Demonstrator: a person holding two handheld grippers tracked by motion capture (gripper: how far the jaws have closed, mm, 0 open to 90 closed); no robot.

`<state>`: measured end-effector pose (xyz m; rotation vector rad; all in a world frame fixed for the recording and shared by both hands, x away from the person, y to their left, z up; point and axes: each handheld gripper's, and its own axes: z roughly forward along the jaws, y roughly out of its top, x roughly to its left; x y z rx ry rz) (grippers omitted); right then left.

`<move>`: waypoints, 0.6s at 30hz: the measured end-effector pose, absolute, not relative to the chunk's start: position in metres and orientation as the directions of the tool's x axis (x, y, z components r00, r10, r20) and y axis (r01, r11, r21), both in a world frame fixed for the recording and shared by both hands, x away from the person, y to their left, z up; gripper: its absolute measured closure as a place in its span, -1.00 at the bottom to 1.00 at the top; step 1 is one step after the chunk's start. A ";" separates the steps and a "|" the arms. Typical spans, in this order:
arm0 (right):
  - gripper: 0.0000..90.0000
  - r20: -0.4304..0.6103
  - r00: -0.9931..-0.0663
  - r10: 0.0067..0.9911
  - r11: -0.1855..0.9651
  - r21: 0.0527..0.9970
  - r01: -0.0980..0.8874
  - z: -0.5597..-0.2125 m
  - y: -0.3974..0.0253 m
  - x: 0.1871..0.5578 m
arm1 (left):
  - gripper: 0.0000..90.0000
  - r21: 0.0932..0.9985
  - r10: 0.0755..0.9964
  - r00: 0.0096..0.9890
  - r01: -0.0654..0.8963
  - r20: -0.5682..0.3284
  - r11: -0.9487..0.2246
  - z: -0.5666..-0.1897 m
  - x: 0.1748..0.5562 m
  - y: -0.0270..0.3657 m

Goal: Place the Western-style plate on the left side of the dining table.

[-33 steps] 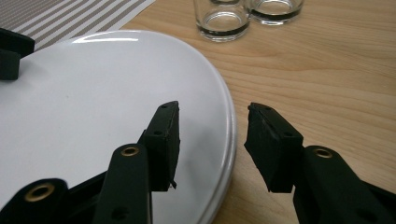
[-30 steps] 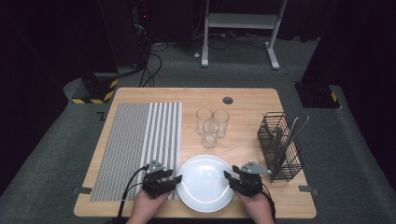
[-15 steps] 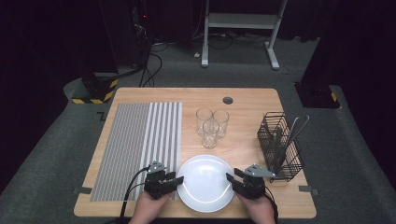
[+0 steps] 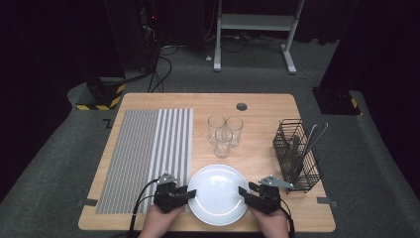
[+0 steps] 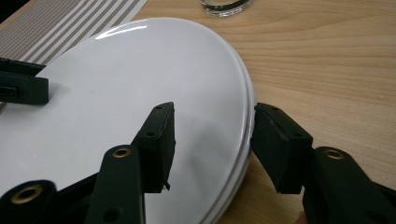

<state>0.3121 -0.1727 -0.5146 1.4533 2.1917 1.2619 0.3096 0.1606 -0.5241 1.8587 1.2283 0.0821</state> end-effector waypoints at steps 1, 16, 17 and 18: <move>0.09 0.261 -0.484 0.835 0.139 0.752 0.644 -0.514 -0.173 0.311 | 0.31 0.691 0.767 0.509 0.713 -0.390 -0.122 -0.524 0.309 0.161; 0.10 0.302 -0.479 0.824 0.112 0.742 0.661 -0.512 -0.177 0.312 | 0.31 0.692 0.773 0.516 0.708 -0.369 -0.142 -0.522 0.308 0.160; 0.10 0.301 -0.480 0.824 0.113 0.743 0.660 -0.512 -0.177 0.312 | 0.31 0.691 0.772 0.516 0.709 -0.371 -0.142 -0.522 0.308 0.160; 0.10 0.301 -0.480 0.824 0.113 0.743 0.660 -0.511 -0.177 0.312 | 0.31 0.689 0.772 0.515 0.711 -0.372 -0.142 -0.522 0.308 0.160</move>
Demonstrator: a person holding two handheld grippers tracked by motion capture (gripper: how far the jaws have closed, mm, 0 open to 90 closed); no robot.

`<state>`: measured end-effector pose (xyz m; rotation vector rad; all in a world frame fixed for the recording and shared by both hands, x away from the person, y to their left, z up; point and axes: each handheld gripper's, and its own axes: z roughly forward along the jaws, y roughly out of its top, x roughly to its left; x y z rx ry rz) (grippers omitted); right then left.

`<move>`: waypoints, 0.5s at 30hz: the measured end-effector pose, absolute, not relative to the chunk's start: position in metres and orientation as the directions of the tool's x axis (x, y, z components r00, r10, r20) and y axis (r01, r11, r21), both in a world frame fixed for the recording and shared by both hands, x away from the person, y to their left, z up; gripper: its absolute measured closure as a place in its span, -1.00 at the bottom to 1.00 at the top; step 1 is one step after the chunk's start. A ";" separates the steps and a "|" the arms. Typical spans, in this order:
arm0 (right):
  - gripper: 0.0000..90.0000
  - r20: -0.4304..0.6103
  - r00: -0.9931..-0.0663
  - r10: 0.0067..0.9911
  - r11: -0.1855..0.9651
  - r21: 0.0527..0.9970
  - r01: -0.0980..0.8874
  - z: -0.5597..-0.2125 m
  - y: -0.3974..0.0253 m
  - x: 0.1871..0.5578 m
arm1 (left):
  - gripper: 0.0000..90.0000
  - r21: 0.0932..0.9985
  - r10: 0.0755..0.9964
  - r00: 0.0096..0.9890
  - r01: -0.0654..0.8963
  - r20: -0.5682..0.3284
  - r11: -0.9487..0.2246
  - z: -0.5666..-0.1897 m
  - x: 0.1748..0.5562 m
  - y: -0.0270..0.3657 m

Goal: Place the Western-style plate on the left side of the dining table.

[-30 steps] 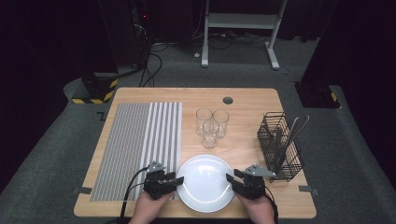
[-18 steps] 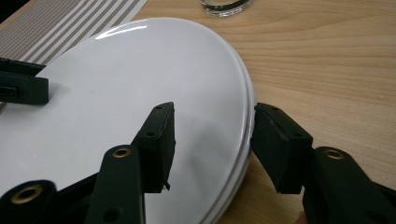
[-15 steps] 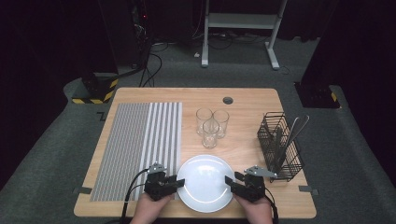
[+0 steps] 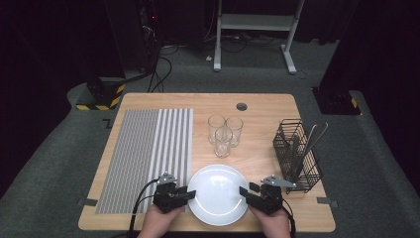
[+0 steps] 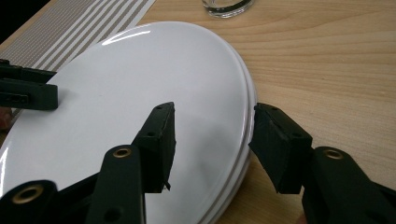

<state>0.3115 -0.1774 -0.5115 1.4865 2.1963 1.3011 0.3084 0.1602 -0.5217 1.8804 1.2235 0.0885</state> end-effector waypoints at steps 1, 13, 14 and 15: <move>0.10 0.301 -0.480 0.824 0.113 0.743 0.660 -0.511 -0.177 0.311 | 0.31 0.687 0.774 0.512 0.713 -0.374 -0.139 -0.522 0.308 0.160; 0.11 0.322 -0.464 0.825 0.100 0.726 0.681 -0.508 -0.177 0.313 | 0.36 0.675 0.768 0.496 0.729 -0.405 -0.115 -0.522 0.310 0.162; 0.11 0.322 -0.464 0.825 0.100 0.726 0.681 -0.508 -0.177 0.313 | 0.37 0.675 0.768 0.496 0.729 -0.405 -0.115 -0.522 0.310 0.162; 0.10 0.336 -0.470 0.816 0.094 0.726 0.681 -0.507 -0.176 0.312 | 0.37 0.675 0.768 0.495 0.730 -0.407 -0.113 -0.522 0.310 0.162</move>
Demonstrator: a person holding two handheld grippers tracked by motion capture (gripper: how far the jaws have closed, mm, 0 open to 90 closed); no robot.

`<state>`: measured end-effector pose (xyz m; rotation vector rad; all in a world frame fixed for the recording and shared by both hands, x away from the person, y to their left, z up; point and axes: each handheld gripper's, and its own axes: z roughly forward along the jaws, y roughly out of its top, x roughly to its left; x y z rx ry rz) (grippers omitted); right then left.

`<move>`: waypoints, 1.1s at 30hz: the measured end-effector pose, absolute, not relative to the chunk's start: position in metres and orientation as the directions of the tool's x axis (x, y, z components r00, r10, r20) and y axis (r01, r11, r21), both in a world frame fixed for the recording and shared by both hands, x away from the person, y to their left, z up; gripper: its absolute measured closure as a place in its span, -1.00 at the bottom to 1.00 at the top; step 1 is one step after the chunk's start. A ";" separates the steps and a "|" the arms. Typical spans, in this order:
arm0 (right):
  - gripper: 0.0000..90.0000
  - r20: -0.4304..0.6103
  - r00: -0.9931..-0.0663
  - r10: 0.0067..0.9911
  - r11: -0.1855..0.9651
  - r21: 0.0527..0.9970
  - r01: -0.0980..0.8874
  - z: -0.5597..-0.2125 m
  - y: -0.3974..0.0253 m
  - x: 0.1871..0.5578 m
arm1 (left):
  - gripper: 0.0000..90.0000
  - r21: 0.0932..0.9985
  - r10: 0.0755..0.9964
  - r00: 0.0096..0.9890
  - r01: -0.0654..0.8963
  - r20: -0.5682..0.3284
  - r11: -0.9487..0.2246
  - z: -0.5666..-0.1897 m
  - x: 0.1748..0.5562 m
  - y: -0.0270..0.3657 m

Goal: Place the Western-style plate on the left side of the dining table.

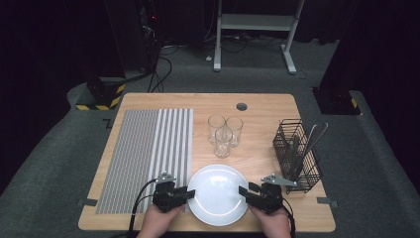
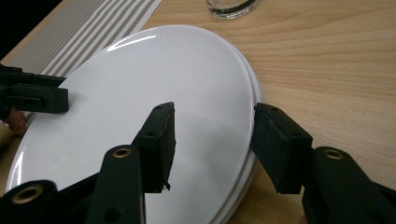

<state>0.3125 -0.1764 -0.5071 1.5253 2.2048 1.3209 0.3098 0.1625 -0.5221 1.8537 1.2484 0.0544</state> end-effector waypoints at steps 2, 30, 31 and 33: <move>0.11 0.325 -0.470 0.820 0.099 0.730 0.676 -0.507 -0.175 0.312 | 0.37 0.675 0.768 0.495 0.729 -0.407 -0.112 -0.522 0.310 0.163; 0.02 0.582 -0.426 0.692 0.042 0.557 0.829 -0.517 -0.166 0.336 | 0.52 0.702 0.751 0.507 0.708 -0.424 -0.081 -0.513 0.320 0.173; 0.02 0.586 -0.425 0.690 0.039 0.556 0.830 -0.517 -0.166 0.336 | 0.53 0.701 0.748 0.503 0.710 -0.432 -0.072 -0.514 0.321 0.173; 0.03 0.582 -0.432 0.689 0.044 0.561 0.826 -0.517 -0.167 0.336 | 0.54 0.697 0.748 0.503 0.713 -0.433 -0.076 -0.515 0.323 0.174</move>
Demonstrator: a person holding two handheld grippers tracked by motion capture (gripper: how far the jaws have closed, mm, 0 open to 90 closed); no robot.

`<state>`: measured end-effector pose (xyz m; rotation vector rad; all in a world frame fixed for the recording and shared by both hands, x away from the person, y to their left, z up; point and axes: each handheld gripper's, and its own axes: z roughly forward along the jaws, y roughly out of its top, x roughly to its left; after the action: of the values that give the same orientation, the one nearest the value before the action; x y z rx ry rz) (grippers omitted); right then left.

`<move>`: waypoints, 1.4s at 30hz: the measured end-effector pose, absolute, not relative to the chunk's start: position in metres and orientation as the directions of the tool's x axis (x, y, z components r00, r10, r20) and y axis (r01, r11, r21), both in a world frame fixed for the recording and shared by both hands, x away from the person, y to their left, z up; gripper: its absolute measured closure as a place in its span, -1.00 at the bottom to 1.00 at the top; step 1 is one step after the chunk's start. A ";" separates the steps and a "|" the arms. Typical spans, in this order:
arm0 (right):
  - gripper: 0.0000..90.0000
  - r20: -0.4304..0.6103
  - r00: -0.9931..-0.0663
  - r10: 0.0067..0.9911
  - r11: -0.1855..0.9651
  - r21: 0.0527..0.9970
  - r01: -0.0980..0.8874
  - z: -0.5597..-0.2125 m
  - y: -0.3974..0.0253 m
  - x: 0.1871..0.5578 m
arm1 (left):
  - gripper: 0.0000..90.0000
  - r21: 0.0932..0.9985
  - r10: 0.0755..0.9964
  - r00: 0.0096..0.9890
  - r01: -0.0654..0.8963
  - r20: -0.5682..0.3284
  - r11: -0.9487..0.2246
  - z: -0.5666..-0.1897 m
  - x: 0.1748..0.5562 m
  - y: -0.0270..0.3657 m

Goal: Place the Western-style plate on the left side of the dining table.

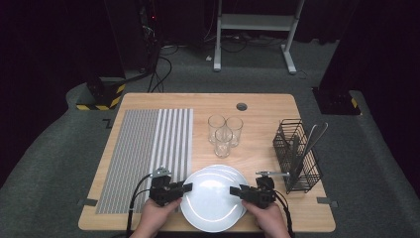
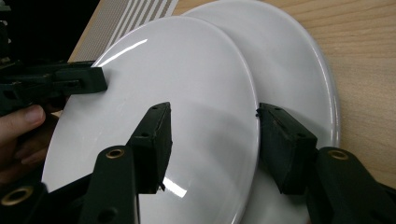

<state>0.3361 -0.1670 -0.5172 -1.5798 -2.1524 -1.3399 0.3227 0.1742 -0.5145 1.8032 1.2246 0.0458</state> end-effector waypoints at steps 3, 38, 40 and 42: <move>0.02 0.580 -0.439 0.687 0.055 0.561 0.826 -0.517 -0.168 0.337 | 0.54 0.697 0.746 0.502 0.714 -0.437 -0.073 -0.517 0.324 0.175; -0.08 0.443 -0.501 0.743 0.120 0.649 0.751 -0.512 -0.166 0.319 | 0.43 0.704 0.749 0.477 0.710 -0.461 -0.019 -0.522 0.294 0.176; -0.08 0.437 -0.502 0.746 0.118 0.655 0.746 -0.512 -0.165 0.318 | 0.49 0.712 0.746 0.481 0.702 -0.461 -0.013 -0.520 0.295 0.177; -0.07 0.434 -0.498 0.751 0.115 0.657 0.745 -0.512 -0.165 0.318 | 0.52 0.719 0.747 0.480 0.695 -0.460 -0.004 -0.517 0.298 0.177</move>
<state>0.3178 -0.1645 -0.5123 -1.5773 -2.3506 -1.3774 0.2980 0.1767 -0.5171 1.7206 1.2373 0.0648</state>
